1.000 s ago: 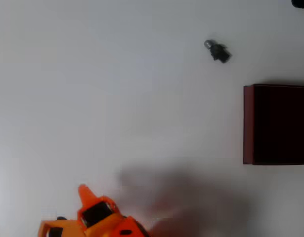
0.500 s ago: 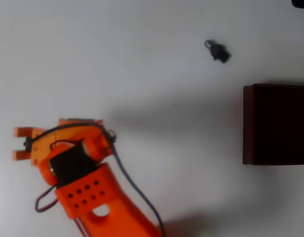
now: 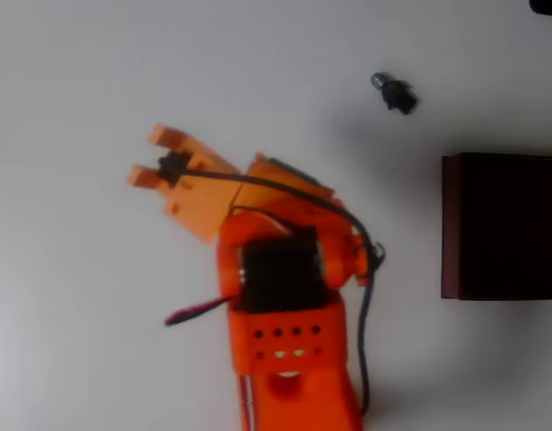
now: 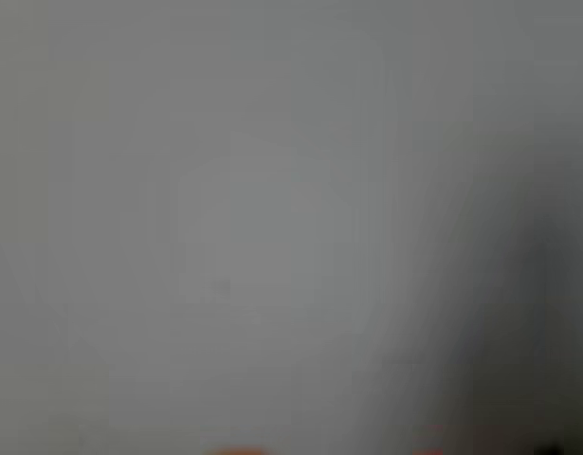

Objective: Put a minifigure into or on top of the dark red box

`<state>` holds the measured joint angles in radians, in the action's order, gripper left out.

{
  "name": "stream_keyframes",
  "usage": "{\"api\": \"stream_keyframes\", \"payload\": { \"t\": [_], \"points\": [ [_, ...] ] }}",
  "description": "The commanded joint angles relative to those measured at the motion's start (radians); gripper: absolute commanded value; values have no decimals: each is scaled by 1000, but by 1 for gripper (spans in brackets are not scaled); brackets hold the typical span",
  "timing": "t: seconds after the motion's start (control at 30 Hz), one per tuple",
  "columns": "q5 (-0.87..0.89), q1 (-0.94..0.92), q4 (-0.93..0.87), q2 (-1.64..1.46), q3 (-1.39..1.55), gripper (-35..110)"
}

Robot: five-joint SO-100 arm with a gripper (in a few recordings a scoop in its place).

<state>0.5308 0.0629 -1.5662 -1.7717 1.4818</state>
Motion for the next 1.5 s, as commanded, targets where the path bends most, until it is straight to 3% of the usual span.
{"api": "stream_keyframes", "payload": {
  "t": [0.0, 0.8, 0.93, 1.07, 1.1, 1.47],
  "points": [
    [20, -80, -6, -8, -55, 10],
    [69, -311, -5, 692, -704, 21],
    [18, -318, -74, 911, -983, 20],
    [-31, -333, -258, 1296, -1637, 20],
    [-40, -341, -262, 1325, -1675, 21],
    [-74, -387, -222, 1344, -1651, 20]
  ]
}}
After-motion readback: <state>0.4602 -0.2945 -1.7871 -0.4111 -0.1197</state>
